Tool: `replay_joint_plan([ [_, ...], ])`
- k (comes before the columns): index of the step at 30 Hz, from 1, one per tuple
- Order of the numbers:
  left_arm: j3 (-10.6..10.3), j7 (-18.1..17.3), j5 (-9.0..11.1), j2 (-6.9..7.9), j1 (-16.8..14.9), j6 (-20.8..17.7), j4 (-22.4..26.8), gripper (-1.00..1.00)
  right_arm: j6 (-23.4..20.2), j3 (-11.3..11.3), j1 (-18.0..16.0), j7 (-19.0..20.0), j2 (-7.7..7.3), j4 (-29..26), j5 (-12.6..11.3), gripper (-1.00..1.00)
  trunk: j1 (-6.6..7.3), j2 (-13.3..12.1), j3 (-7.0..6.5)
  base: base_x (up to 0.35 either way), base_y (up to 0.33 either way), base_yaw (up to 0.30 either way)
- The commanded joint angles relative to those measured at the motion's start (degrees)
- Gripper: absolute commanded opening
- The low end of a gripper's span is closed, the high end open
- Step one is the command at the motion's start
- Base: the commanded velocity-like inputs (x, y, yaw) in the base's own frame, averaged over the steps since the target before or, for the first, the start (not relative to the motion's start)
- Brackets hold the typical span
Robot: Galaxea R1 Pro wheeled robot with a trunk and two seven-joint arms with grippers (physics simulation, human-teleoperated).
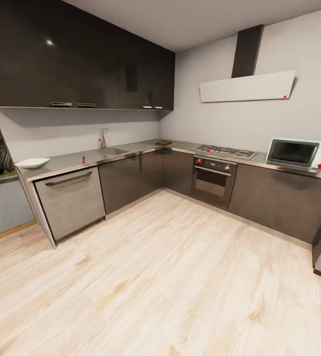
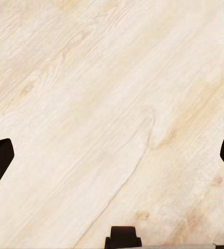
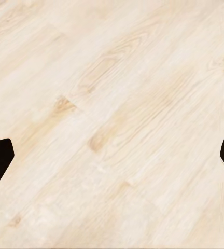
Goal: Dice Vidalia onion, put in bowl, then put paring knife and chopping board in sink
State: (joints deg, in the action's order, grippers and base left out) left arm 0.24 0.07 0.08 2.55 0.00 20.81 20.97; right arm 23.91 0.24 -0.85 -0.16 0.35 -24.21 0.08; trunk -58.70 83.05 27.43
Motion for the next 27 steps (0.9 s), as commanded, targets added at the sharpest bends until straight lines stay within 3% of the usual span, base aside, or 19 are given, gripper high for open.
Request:
replay_joint_plan([
  [1,0.0,0.0,0.0,0.0,0.0,0.1,0.0,1.0,0.2,0.0,0.0,0.0,0.0,0.0,0.0,1.0,-0.03,0.0,0.05,0.323,-0.11,0.064],
  [27,0.0,0.0,-0.1,0.0,0.0,0.1,0.0,1.0,0.2,0.0,0.0,0.0,0.0,0.0,0.0,1.0,-0.03,0.0,0.05,0.321,-0.124,0.081],
])
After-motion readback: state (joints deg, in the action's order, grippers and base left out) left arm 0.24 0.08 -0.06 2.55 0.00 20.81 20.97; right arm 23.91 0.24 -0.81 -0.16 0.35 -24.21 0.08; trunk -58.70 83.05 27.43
